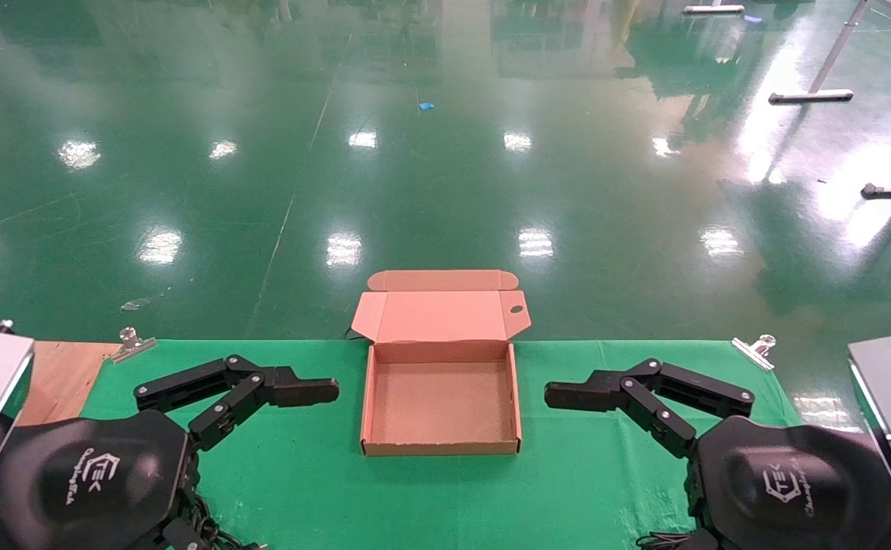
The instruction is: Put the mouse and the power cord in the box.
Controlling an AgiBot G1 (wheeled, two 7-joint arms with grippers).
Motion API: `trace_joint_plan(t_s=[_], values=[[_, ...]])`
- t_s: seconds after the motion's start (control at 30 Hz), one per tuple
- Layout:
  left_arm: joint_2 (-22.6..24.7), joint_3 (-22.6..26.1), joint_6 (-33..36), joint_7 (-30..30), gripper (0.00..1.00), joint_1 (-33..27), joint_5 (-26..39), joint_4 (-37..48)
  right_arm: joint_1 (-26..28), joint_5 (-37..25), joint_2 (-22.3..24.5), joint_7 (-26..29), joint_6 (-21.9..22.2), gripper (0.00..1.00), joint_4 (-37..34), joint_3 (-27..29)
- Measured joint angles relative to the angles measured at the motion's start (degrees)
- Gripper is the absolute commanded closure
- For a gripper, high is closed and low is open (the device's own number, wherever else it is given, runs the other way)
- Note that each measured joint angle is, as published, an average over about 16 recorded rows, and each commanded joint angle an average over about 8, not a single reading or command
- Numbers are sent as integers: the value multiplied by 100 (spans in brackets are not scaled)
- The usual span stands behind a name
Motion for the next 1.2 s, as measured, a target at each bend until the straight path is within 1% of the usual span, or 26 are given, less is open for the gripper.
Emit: trace_joint_plan(t_s=[1.2], values=[[19, 23, 22, 13, 0, 7, 20, 23, -1, -32, -3, -32, -19, 0, -3, -11]])
